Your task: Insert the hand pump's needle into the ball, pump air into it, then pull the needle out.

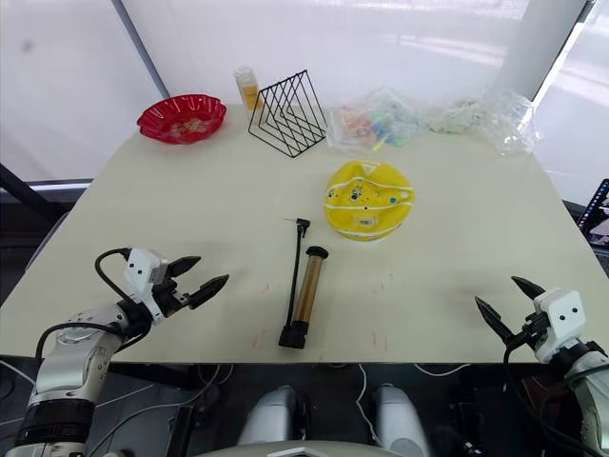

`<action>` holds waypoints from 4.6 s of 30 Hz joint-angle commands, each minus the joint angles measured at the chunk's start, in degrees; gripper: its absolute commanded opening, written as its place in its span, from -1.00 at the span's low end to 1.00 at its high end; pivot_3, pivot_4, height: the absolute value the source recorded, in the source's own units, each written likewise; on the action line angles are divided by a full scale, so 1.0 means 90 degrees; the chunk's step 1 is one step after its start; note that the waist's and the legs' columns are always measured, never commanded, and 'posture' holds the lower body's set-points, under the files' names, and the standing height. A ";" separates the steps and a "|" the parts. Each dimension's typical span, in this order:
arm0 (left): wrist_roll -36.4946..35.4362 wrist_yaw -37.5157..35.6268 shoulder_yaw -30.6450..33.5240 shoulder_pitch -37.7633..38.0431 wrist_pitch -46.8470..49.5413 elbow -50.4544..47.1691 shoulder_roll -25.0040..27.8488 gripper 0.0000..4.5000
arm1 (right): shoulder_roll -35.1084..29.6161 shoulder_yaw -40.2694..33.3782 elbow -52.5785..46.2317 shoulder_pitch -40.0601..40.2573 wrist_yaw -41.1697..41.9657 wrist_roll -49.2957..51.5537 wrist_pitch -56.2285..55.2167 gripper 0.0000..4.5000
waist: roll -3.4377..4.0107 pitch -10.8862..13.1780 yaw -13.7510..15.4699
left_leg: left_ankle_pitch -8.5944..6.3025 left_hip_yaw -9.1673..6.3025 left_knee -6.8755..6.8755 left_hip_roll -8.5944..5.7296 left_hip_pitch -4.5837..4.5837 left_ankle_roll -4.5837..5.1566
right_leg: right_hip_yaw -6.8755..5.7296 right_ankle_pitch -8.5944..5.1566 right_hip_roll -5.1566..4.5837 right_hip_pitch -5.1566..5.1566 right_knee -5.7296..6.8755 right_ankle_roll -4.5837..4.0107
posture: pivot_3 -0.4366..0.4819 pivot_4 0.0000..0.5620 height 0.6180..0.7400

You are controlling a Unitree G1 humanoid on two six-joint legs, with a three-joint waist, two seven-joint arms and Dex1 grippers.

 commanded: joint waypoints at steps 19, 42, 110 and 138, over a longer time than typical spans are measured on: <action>-0.0023 -0.0149 0.0025 -0.0063 -0.0164 0.0020 -0.0002 1.00 | -0.0083 -0.0341 -0.0163 0.0352 0.0449 0.0449 -0.0356 1.00 | 0.0003 0.0001 0.0004 | 0.0000 -0.0016 -0.0003 0.0000 0.0001 0.0000 | 0.0004 0.0000 -0.0001 -0.0002 -0.0003 0.0000 | -0.05 -0.47 0.95; 0.0292 0.2988 -0.0911 -0.1490 0.2961 -0.1898 -0.1723 1.00 | -0.0521 -0.0177 -0.1887 0.0628 0.2097 0.1496 0.0412 1.00 | 0.0011 0.0009 0.0078 | 0.0000 -0.0024 -0.0003 -0.0008 0.0000 0.0000 | 0.0008 0.0009 0.0005 0.0005 -0.0008 0.0015 | -0.05 -0.47 0.95; 0.1599 0.3330 -0.1511 -0.1484 0.1557 -0.1427 -0.2241 -0.94 | -0.0353 0.0112 -0.2902 0.0054 0.1598 0.1662 0.1032 1.00 | 0.0002 0.0016 0.0170 | -0.0005 -0.0263 -0.0010 -0.0180 0.0006 0.0007 | 0.0071 0.0003 0.0009 0.0021 -0.0018 0.0021 | -0.05 -0.47 0.95; 0.1770 0.0391 -0.3215 -0.1904 -0.1640 -0.0704 -0.1997 -0.94 | 0.0291 0.0883 -0.4940 -0.0378 -0.1986 0.3205 0.4186 1.00 | 0.0001 0.0017 0.0167 | -0.0024 -0.0161 -0.0011 -0.0180 0.0005 0.0040 | 0.0201 0.0024 0.0018 -0.0046 -0.0011 0.0056 | -0.05 -0.47 0.95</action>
